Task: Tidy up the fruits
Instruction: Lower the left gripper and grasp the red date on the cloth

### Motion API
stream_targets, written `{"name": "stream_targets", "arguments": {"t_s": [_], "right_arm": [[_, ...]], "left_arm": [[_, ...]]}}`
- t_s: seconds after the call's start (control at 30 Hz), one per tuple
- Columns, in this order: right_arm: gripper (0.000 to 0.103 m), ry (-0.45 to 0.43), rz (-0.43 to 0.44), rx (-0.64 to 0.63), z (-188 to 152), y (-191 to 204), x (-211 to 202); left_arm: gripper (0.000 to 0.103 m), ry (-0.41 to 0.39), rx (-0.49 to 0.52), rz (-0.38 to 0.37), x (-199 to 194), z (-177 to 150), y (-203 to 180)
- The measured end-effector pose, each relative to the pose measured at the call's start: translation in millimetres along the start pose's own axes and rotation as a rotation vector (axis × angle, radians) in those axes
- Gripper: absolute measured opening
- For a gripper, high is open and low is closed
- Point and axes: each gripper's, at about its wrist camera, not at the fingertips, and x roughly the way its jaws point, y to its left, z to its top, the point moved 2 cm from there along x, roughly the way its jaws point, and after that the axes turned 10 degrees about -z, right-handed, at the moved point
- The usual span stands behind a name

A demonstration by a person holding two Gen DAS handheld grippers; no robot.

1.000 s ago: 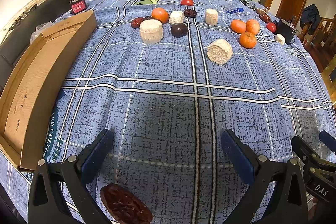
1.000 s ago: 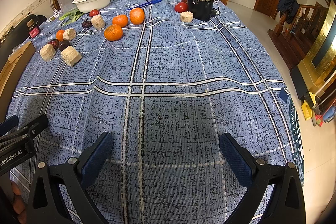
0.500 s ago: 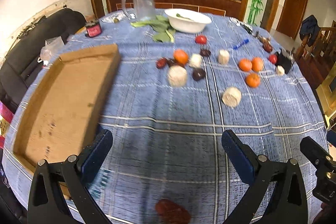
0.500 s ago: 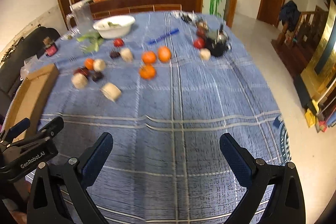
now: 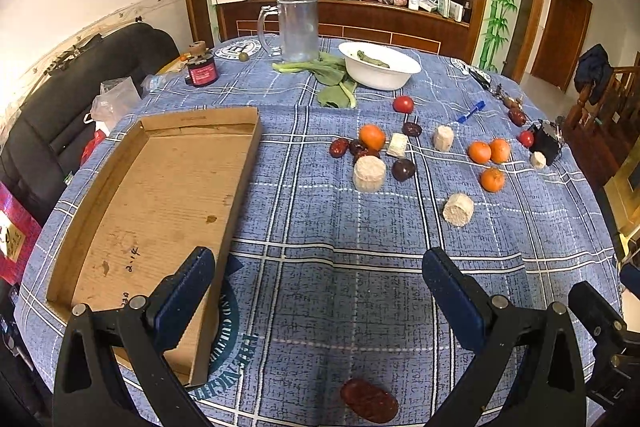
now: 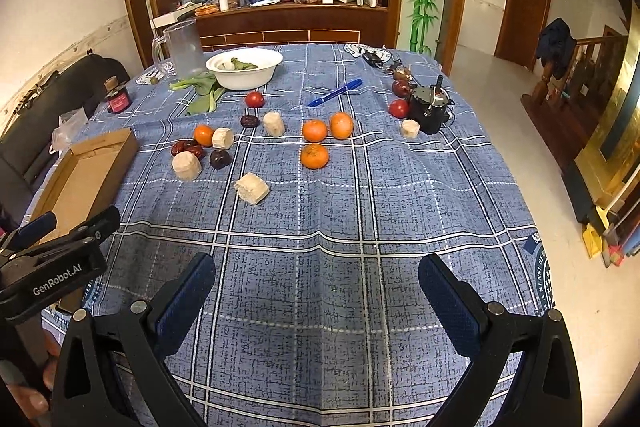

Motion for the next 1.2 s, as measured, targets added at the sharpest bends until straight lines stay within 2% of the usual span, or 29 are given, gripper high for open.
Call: {"name": "stream_targets", "arguments": {"t_s": [0.47,1.2], "right_arm": [[0.103,-0.015,-0.018,0.028,-1.5,-7.4,-7.3],[0.103,-0.053,-0.024,0.002,-0.9,-3.6,-12.9]], "left_arm": [[0.103,-0.059,0.019,0.032,-9.9,3.1,1.5],[0.103,-0.064,-0.001,0.029,-12.3,2.9,4.2]]}}
